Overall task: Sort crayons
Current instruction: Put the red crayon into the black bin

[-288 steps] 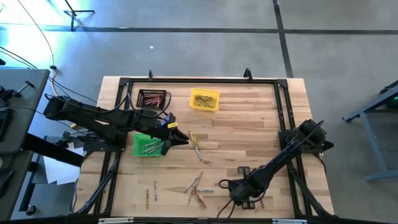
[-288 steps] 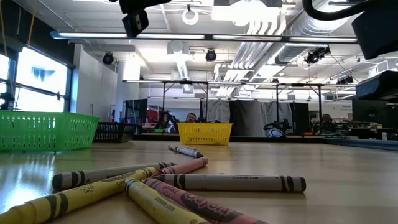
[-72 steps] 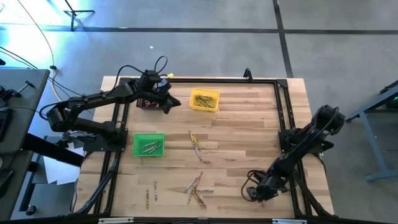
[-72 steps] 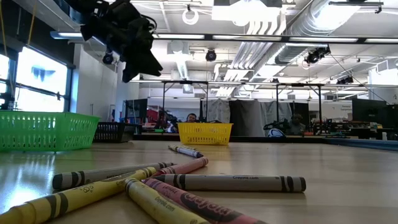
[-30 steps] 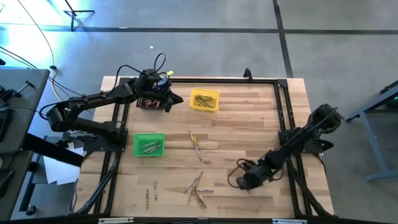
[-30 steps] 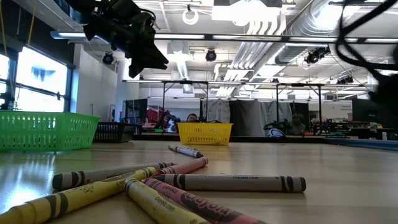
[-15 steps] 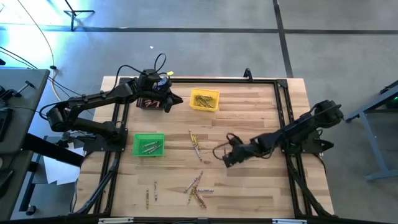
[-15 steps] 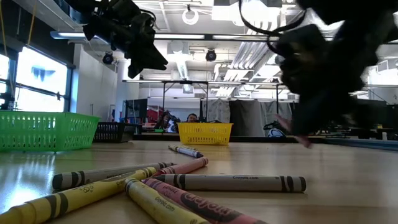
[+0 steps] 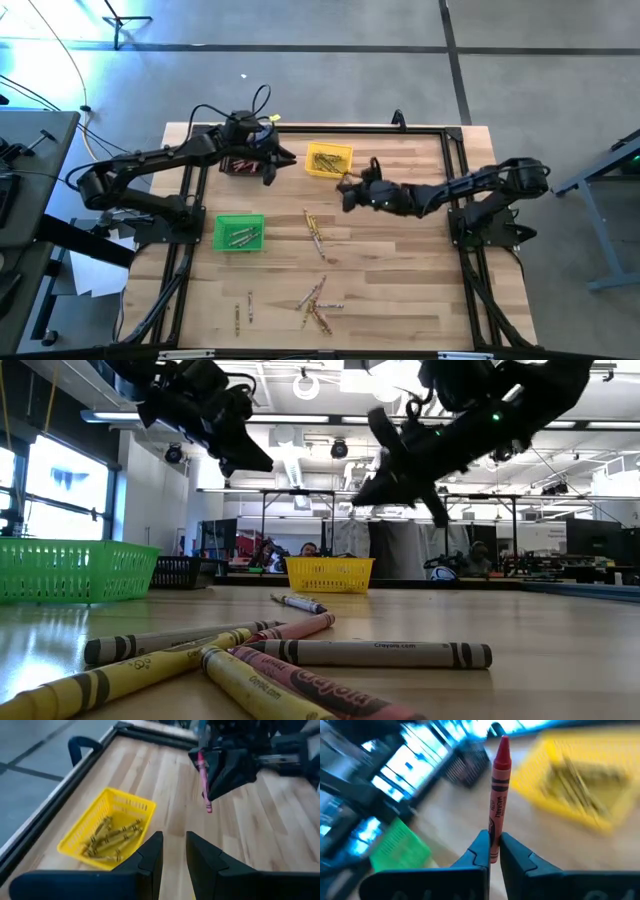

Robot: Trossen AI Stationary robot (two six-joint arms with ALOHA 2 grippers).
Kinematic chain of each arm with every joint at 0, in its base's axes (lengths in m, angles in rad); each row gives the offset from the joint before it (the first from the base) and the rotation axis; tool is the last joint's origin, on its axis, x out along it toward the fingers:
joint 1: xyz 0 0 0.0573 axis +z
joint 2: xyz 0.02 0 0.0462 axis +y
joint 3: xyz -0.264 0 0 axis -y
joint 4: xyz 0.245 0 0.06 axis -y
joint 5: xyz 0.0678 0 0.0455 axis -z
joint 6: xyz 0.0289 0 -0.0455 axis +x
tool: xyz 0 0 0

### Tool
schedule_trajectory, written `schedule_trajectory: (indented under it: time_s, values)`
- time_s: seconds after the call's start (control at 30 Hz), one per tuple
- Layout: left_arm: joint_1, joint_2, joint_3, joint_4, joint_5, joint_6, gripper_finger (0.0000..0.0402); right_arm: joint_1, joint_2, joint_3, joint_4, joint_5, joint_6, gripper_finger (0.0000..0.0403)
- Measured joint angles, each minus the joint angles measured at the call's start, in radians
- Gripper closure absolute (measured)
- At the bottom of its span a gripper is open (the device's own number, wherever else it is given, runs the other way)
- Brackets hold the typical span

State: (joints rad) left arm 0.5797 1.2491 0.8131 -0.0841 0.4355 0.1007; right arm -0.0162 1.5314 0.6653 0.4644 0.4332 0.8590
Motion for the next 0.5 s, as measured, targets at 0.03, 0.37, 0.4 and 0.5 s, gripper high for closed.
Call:
schedule_trajectory:
  time_s: [0.03,0.37,0.4,0.5]
  values:
    - [0.0,0.008,0.0,0.023,0.0,-0.027,0.0332,-0.01,0.0,0.003,0.047,0.0,-0.034,0.0391]
    - [-0.041,0.11,0.0,0.382,0.0,-0.299,0.0332,-0.04,-0.001,0.258,-0.135,0.001,-0.314,0.0391]
    - [-0.05,0.116,0.0,0.402,0.0,-0.309,0.0332,-0.042,-0.001,0.291,-0.185,0.009,-0.332,0.0391]
    - [-0.072,0.117,0.0,0.43,0.001,-0.332,0.0332,-0.052,-0.001,0.388,-0.369,0.036,-0.344,0.0391]
